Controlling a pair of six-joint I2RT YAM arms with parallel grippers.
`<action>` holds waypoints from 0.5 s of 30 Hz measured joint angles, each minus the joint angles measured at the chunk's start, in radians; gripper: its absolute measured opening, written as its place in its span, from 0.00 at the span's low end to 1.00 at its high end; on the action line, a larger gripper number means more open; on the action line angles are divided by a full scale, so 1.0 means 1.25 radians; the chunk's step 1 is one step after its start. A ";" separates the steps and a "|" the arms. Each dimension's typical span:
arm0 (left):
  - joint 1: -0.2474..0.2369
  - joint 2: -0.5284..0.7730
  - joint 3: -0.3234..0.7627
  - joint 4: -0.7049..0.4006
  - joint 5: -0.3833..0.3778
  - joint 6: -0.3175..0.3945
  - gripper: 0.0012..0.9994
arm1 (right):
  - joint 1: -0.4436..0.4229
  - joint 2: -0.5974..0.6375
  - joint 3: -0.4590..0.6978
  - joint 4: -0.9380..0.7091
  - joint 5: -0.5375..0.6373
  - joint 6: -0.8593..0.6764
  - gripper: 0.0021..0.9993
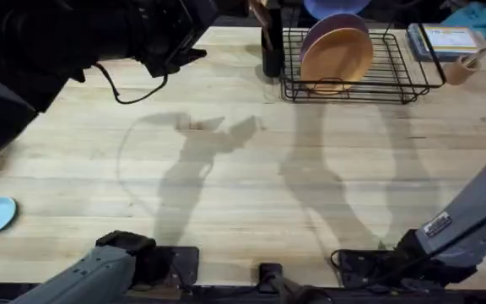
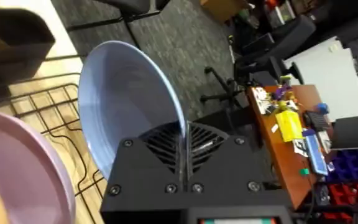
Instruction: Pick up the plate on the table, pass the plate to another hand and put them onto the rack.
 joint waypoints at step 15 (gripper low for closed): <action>0.000 0.000 0.000 -0.027 0.000 0.000 1.00 | -0.006 0.095 0.000 0.067 -0.008 0.005 0.03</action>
